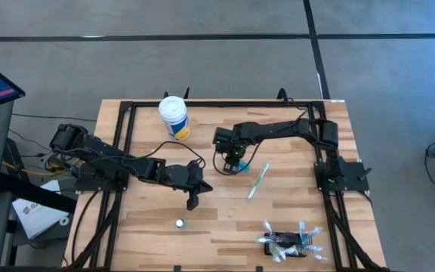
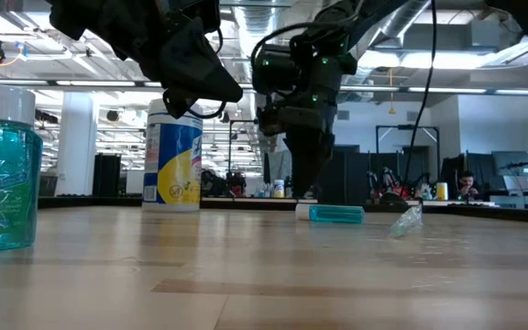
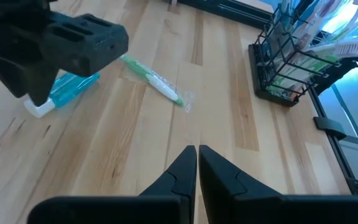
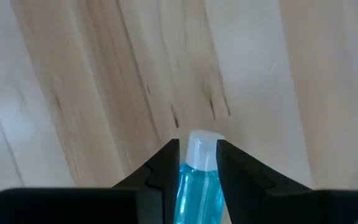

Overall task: Pick & Place toothbrushing station
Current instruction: Put the top blue mouthwash into the wire organizer

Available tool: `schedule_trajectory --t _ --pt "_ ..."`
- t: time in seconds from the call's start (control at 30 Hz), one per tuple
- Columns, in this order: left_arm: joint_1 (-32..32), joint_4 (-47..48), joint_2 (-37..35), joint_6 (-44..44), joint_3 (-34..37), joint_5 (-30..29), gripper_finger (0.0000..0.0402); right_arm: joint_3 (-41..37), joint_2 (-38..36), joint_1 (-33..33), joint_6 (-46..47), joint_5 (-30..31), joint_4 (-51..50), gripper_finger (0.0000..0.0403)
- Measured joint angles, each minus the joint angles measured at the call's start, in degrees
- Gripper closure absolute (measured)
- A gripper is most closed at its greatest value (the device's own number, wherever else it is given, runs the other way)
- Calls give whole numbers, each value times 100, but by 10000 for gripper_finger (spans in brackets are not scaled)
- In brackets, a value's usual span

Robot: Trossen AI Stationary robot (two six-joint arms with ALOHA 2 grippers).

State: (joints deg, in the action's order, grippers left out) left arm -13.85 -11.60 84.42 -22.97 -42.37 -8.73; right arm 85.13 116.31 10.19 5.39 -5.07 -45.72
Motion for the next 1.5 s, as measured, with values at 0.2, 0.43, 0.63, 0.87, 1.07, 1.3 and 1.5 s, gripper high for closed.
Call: schedule_trajectory --t 0.2,0.43,0.63,0.87,1.07,1.3,1.5 --pt "0 -1 0 1 0 0 389 -12 24 10 4 -70 29 305" --pt "0 -1 0 1 0 0 389 -12 26 -1 4 -112 35 305" --pt "0 0 0 1 0 0 389 -12 26 -1 7 -112 41 305" --pt "0 0 0 1 0 0 389 -21 220 1 17 -112 14 305" --pt "0 2 0 1 0 0 389 7 436 -8 4 -170 25 305" --pt "0 -4 0 1 2 0 389 -21 450 -14 -69 -110 31 305" --pt "0 -2 0 3 2 0 389 -21 450 -14 -146 -110 31 305"
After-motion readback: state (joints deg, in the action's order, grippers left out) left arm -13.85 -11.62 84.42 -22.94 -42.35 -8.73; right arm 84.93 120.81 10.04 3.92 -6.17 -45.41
